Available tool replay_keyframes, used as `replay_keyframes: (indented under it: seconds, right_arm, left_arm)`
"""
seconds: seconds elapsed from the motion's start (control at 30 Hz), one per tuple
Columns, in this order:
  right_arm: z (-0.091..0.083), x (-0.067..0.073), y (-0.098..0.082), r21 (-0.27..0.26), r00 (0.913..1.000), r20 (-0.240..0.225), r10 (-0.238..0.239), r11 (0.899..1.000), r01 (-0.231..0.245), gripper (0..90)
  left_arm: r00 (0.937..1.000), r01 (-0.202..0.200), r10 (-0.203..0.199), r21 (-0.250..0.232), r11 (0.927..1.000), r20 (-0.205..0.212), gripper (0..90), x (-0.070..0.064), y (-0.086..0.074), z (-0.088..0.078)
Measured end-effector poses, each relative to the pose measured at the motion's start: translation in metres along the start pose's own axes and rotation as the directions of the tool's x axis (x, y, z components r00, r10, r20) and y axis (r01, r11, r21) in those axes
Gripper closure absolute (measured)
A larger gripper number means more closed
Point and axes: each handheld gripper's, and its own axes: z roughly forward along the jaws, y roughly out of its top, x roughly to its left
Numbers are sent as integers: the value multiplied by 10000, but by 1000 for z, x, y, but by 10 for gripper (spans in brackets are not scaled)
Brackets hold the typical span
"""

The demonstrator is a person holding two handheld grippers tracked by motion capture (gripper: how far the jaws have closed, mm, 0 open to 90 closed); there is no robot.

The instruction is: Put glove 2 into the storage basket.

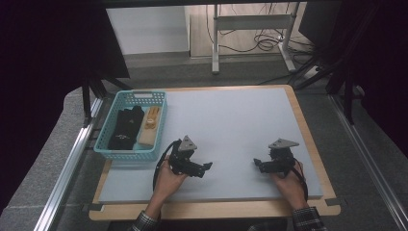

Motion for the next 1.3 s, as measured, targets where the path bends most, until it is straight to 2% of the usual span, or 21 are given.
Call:
replay_keyframes:
  seconds: [0.3,0.53,1.03,1.3]
  right_arm:
    - [0,0,0,-2,10000,1,-2,10000,2,118]
    - [0,0,0,-2,10000,1,3,10000,-3,118]
    - [0,0,0,0,10000,-3,5,10000,-5,118]
    - [0,0,0,-5,10000,-4,2,10000,-2,117]
  left_arm:
    - [9998,-184,187,284,9994,-97,6,-5,-9,12]
    - [9988,-420,438,704,9966,-237,5,-9,-15,22]
    - [9992,-390,402,1219,9918,-74,0,-11,-22,34]
    - [9990,-344,384,1535,9876,-228,0,-10,-21,37]
